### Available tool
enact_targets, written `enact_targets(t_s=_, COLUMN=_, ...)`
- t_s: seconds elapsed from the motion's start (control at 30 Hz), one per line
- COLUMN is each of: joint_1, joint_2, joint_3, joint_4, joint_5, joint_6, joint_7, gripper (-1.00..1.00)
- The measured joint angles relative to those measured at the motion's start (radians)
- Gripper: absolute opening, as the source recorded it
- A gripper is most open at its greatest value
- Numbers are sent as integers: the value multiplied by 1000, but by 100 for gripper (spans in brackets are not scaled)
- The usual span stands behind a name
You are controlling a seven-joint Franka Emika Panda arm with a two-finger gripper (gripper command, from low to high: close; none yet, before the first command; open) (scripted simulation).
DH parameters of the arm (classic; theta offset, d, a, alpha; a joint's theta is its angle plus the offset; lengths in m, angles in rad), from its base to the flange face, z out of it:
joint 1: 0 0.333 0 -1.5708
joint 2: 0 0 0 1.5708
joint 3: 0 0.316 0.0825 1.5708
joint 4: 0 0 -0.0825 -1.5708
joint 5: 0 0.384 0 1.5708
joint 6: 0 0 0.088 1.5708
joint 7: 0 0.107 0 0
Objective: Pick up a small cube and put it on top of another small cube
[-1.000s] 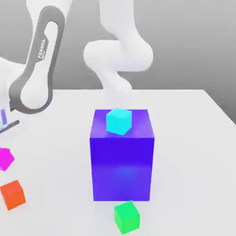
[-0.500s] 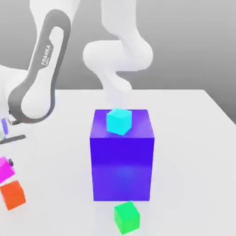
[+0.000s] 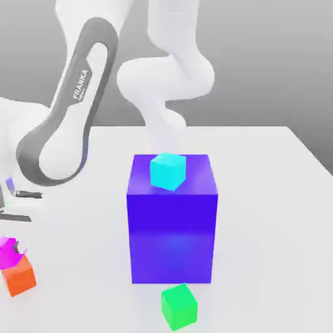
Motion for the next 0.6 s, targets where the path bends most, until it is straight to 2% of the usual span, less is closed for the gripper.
enact_targets(t_s=0.6, joint_1=291, joint_2=93, joint_3=-177, joint_4=93, joint_5=102, joint_6=-99, joint_7=815, gripper=-100)
